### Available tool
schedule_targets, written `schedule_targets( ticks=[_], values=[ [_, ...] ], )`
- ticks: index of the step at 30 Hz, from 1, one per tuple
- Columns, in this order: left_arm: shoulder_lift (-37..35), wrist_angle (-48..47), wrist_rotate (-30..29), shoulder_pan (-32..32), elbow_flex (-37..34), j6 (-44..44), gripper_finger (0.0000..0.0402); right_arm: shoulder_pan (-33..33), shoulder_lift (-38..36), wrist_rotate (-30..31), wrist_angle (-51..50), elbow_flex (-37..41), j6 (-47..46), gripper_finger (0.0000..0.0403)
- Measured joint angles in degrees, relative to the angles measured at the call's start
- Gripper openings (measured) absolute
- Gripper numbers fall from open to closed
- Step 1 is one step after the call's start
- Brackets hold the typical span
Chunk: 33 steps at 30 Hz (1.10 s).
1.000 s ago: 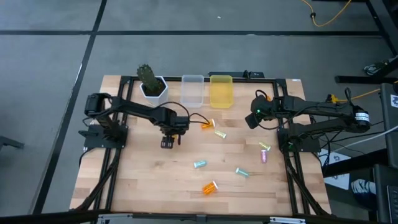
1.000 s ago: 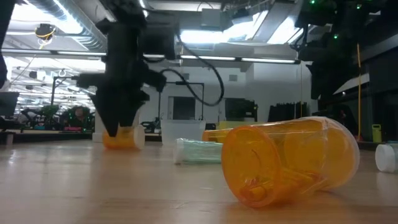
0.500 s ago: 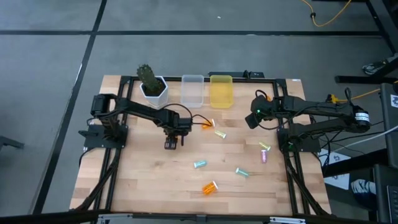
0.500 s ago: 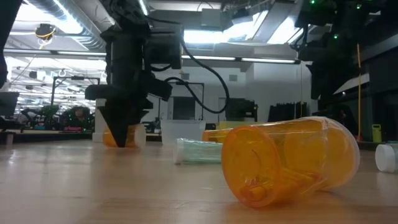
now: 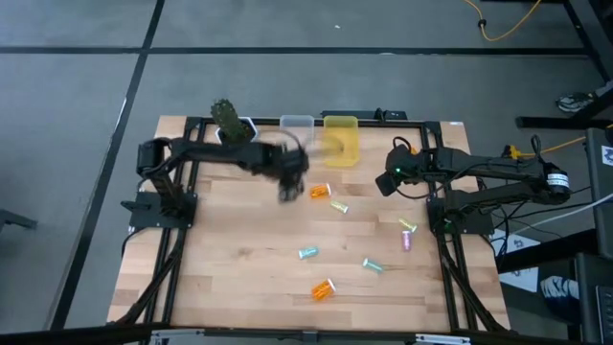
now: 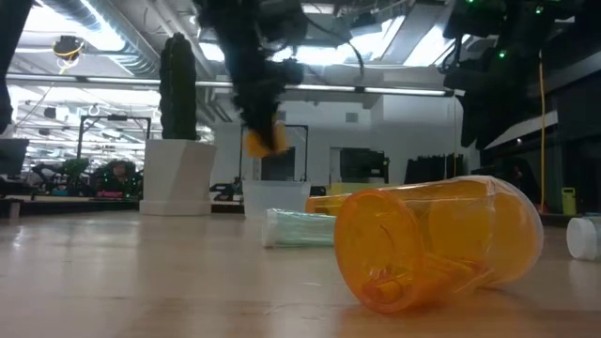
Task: Pick and place medicine bottles into bin by pill shape (circle, oval)
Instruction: Put the left orange pill bottle into the white bin
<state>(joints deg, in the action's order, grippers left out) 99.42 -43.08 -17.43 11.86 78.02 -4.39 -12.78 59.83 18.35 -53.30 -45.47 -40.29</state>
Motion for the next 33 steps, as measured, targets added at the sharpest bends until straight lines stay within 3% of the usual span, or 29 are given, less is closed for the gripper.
schedule_targets(
  ticks=[3, 9, 13, 23, 27, 33],
  values=[
    [0.8, 3.0, -5.2, 5.5, 5.2, -1.3, 0.0152, 0.0, 0.0, 0.0, 0.1, 0.0, 0.0, 0.0209],
    [4.7, 5.7, 8.3, 17.1, 11.0, -2.2, 0.0152, 0.0, 0.0, -0.4, 0.4, 0.0, 0.0, 0.0209],
    [8.2, 5.5, 11.8, 21.8, 11.8, -5.4, 0.0152, 0.0, 0.0, -0.4, 0.4, 0.0, 0.0, 0.0209],
    [13.6, 5.0, 12.7, 20.4, 11.8, -4.5, 0.0156, 0.0, 0.0, -0.4, 0.3, 0.0, 0.3, 0.0209],
    [14.5, 5.0, 12.7, 19.0, 11.8, 0.4, 0.0176, 0.0, 0.0, -0.4, 0.3, 0.0, 0.3, 0.0209],
    [14.7, 5.0, 12.2, 18.6, 11.8, 0.4, 0.0218, 0.0, 0.0, -0.4, 0.3, 0.0, 0.3, 0.0209]
  ],
)
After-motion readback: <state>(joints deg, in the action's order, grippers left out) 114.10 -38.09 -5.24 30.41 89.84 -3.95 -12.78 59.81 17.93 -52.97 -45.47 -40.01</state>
